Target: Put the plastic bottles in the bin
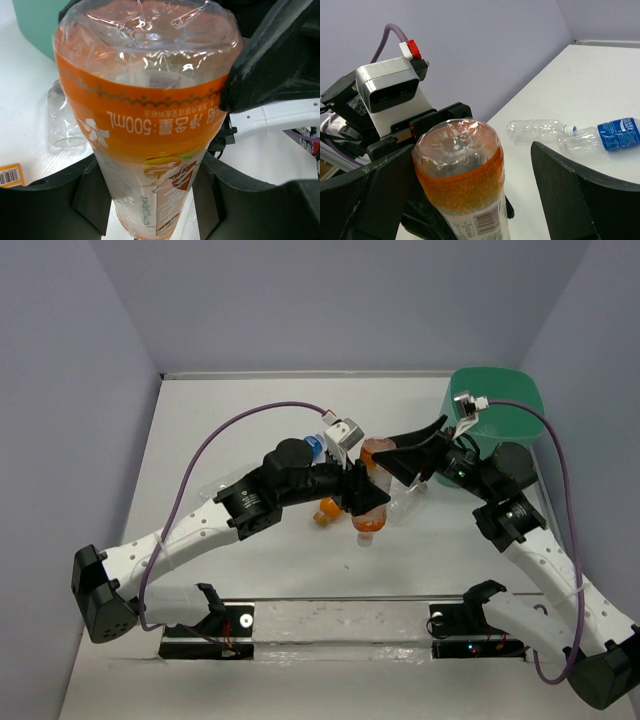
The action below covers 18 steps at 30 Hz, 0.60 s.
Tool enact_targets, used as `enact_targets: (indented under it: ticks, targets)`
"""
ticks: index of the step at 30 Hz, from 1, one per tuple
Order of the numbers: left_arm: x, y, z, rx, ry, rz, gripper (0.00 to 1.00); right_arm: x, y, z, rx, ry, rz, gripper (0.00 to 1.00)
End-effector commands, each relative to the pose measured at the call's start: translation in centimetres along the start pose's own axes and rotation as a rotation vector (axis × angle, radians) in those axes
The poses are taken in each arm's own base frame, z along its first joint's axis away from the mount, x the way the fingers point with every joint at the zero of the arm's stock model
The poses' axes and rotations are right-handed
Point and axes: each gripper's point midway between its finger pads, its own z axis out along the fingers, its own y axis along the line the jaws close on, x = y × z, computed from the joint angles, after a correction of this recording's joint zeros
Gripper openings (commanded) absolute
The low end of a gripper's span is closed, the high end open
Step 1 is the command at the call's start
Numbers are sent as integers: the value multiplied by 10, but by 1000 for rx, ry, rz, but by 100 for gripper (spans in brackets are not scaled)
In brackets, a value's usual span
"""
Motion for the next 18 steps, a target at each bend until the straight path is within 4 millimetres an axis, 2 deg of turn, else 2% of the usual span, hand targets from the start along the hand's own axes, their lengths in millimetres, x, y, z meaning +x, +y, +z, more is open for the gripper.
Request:
enact_targets:
  ticks: [1, 8, 9, 10, 12, 13, 14, 16, 17, 18]
  targets:
    - [-18, -16, -2, 61, -45, 54, 56, 0, 8, 13, -50, 60, 2, 100]
    - [-26, -10, 13, 29, -44, 46, 57, 14, -3, 18, -39, 126, 22, 92]
    - [-27, -10, 14, 28, -47, 42, 58, 14, -4, 18, -33, 122, 19, 87]
    - [-29, -10, 14, 26, -51, 40, 59, 11, -7, 18, -14, 102, 12, 77]
    - [-31, -9, 14, 15, -60, 36, 62, 6, -9, 16, 15, 82, -12, 66]
    - [-32, -6, 11, -2, -71, 34, 67, 4, -15, 16, 53, 69, -15, 49]
    - [-31, -5, 11, -10, -72, 34, 71, 0, -17, 15, 70, 56, -22, 42]
    - [-29, 0, 7, -33, -74, 29, 78, -15, -20, 14, 121, 1, -54, 35]
    - [-22, 5, 7, -51, -60, 23, 87, -19, -23, 13, 148, -11, -61, 35]
    - [-17, 15, 5, -100, -52, 16, 90, -33, -18, 13, 157, -44, -101, 34]
